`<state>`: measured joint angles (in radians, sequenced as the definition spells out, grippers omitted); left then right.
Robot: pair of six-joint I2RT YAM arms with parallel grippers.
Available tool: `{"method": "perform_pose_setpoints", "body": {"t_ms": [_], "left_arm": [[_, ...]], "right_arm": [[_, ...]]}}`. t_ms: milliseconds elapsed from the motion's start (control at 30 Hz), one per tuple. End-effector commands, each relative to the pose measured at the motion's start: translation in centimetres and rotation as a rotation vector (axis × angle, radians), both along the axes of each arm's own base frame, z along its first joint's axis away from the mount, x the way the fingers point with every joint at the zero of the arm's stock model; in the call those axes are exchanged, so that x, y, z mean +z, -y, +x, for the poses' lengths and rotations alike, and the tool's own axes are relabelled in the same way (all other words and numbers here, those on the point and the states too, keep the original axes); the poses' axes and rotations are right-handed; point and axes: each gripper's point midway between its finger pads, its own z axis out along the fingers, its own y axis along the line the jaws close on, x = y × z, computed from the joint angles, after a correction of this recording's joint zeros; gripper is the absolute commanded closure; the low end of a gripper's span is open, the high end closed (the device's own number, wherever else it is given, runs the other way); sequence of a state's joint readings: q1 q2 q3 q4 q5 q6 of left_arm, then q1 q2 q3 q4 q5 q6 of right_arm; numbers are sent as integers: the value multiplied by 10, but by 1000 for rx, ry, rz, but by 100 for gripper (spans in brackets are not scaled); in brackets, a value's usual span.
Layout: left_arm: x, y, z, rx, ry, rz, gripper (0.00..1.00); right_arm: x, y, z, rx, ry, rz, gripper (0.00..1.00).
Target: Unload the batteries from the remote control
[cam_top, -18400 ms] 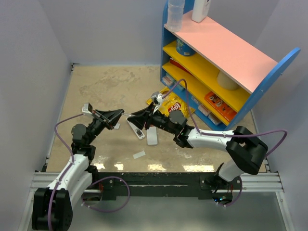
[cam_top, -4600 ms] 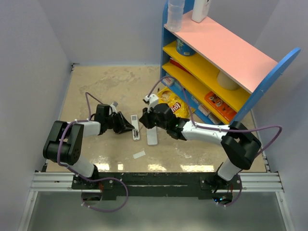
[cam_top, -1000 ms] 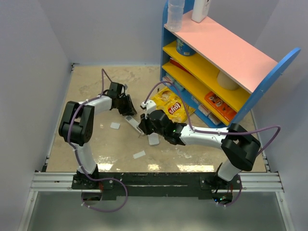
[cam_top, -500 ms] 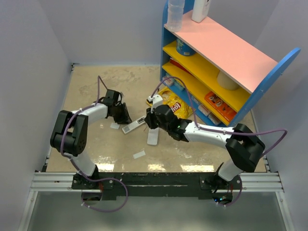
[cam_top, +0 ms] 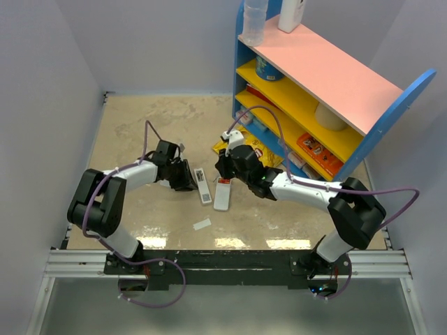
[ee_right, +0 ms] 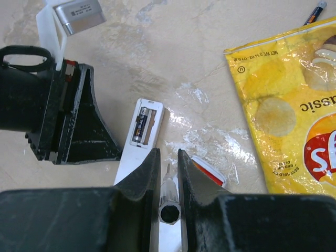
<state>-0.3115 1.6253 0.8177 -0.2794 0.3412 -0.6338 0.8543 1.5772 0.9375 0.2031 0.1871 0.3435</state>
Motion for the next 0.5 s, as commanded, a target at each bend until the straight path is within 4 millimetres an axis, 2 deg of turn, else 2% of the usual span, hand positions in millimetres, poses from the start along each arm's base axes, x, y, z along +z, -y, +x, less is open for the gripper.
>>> {"method": "perform_pose_setpoints", "body": {"t_ms": [0, 133, 200, 333, 467], "left_arm": [[4, -11, -1, 47, 10, 60, 67], [17, -23, 16, 87, 48, 113, 66], [30, -25, 27, 105, 86, 102, 64], [48, -17, 44, 103, 144, 43, 64], [47, -9, 57, 93, 143, -13, 64]], "right_arm": [[41, -15, 16, -2, 71, 112, 100], [49, -17, 18, 2, 86, 138, 100], [55, -18, 18, 10, 100, 149, 100], [58, -27, 20, 54, 104, 158, 100], [58, -37, 21, 102, 96, 182, 100]]}}
